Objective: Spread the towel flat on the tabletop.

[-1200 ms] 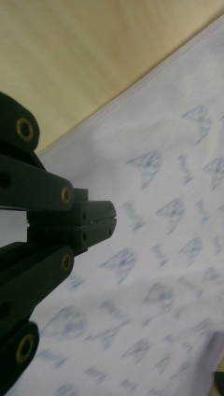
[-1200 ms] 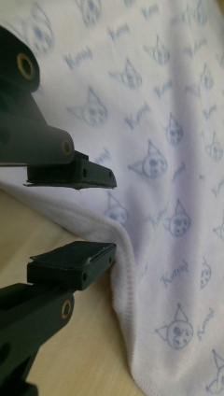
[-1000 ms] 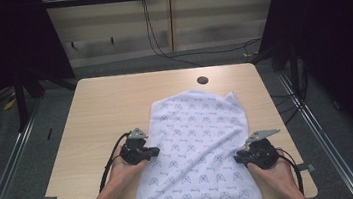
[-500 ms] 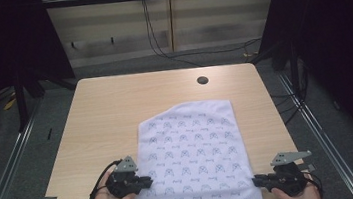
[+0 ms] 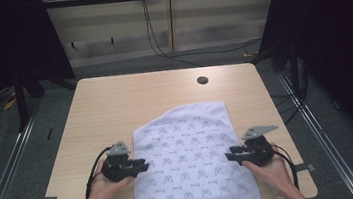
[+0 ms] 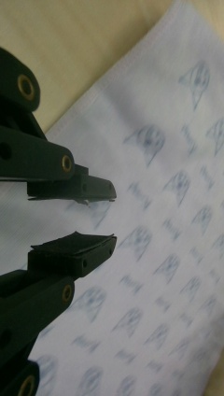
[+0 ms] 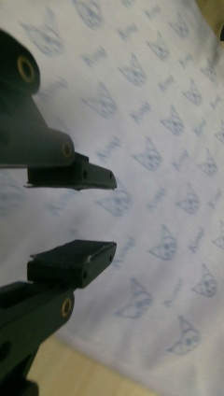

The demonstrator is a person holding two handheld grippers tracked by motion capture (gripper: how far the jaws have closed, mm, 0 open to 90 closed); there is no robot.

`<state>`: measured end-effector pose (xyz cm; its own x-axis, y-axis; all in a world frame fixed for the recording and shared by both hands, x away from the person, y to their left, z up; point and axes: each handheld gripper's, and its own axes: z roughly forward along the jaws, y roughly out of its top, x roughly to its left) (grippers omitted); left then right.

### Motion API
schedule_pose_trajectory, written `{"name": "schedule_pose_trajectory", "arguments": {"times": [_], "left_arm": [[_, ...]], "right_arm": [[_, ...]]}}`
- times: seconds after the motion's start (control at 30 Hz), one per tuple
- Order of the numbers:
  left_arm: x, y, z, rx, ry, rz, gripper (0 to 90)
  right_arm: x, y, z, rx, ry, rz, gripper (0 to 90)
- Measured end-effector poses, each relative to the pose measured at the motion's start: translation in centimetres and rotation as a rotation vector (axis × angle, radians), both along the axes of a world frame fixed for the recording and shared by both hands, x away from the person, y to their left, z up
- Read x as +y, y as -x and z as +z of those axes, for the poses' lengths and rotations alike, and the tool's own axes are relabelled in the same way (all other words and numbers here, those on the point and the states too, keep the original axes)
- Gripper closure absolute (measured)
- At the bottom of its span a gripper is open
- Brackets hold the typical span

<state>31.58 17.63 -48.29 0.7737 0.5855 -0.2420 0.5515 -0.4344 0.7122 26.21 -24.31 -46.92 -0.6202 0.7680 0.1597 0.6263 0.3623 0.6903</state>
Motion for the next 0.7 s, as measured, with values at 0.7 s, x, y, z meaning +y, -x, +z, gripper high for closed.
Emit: {"name": "schedule_pose_trajectory", "arguments": {"times": [0.7], "left_arm": [[-1.4,-1.5,-0.7,-0.003,-0.011,-0.056,82.7]], "right_arm": [[2.1,-0.4,-2.6,0.020,0.065,0.070,79.7]]}}
